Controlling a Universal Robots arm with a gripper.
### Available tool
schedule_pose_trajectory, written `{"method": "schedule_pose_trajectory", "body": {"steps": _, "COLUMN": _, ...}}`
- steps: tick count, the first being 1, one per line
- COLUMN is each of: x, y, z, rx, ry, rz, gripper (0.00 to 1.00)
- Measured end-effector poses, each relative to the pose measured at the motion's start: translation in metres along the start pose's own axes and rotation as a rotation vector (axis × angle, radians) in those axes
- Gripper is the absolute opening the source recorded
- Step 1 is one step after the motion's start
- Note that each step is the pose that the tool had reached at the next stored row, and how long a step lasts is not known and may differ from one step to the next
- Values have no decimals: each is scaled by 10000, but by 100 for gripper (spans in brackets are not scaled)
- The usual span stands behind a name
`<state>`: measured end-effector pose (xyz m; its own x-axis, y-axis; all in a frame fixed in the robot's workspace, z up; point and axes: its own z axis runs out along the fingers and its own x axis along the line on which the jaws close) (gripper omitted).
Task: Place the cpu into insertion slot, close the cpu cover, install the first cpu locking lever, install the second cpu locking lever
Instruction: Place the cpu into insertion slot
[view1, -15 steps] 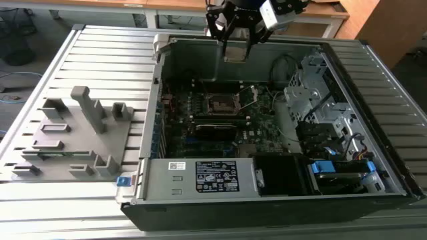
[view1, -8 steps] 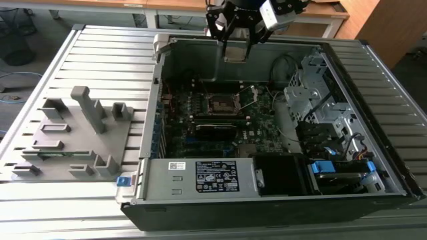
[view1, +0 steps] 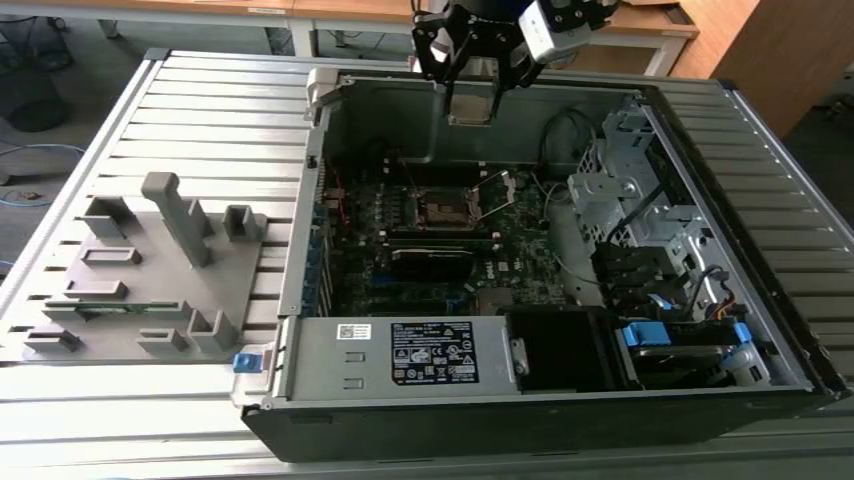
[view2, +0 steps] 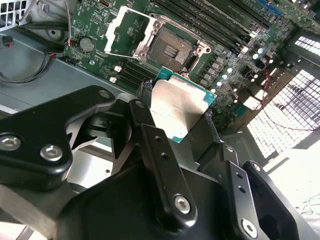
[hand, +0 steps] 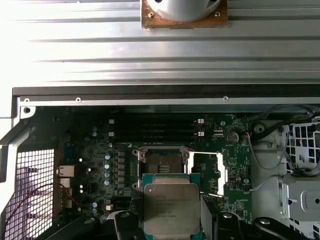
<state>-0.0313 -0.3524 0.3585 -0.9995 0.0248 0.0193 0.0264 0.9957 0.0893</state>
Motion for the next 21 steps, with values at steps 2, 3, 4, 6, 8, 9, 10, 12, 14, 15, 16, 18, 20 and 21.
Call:
{"method": "schedule_pose_trajectory", "body": {"steps": 2, "x": -1, "y": 0, "z": 8, "rx": 5, "ry": -1, "rz": -1, "gripper": 54}}
{"method": "schedule_pose_trajectory", "body": {"steps": 3, "x": -1, "y": -1, "z": 13, "rx": 13, "ry": -1, "rz": -1, "gripper": 54}}
{"method": "schedule_pose_trajectory", "body": {"steps": 4, "x": -1, "y": -2, "z": 20, "rx": 21, "ry": -1, "rz": 0, "gripper": 54}}
{"method": "schedule_pose_trajectory", "body": {"steps": 6, "x": -1, "y": -3, "z": 34, "rx": 38, "ry": -2, "rz": 0, "gripper": 54}}
{"method": "schedule_pose_trajectory", "body": {"steps": 8, "x": -1, "y": -5, "z": 49, "rx": 59, "ry": -2, "rz": 1, "gripper": 54}}
{"method": "schedule_pose_trajectory", "body": {"steps": 9, "x": -1, "y": -5, "z": 58, "rx": 70, "ry": -3, "rz": 1, "gripper": 54}}
{"method": "schedule_pose_trajectory", "body": {"steps": 10, "x": -1, "y": -6, "z": 67, "rx": 80, "ry": -4, "rz": 1, "gripper": 54}}
{"method": "schedule_pose_trajectory", "body": {"steps": 12, "x": -2, "y": -8, "z": 86, "rx": 98, "ry": -6, "rz": 1, "gripper": 54}}
{"method": "schedule_pose_trajectory", "body": {"steps": 14, "x": -2, "y": -9, "z": 103, "rx": 118, "ry": -9, "rz": 1, "gripper": 54}}
{"method": "schedule_pose_trajectory", "body": {"steps": 15, "x": -2, "y": -9, "z": 106, "rx": 124, "ry": -8, "rz": 2, "gripper": 54}}
{"method": "schedule_pose_trajectory", "body": {"steps": 16, "x": -2, "y": -9, "z": 105, "rx": 125, "ry": -8, "rz": 1, "gripper": 54}}
{"method": "schedule_pose_trajectory", "body": {"steps": 18, "x": -2, "y": -10, "z": 106, "rx": 125, "ry": -9, "rz": 1, "gripper": 54}}
{"method": "schedule_pose_trajectory", "body": {"steps": 20, "x": -2, "y": -10, "z": 106, "rx": 124, "ry": -9, "rz": 1, "gripper": 54}}
{"method": "schedule_pose_trajectory", "body": {"steps": 21, "x": -2, "y": -10, "z": 108, "rx": 123, "ry": -9, "rz": 1, "gripper": 54}}
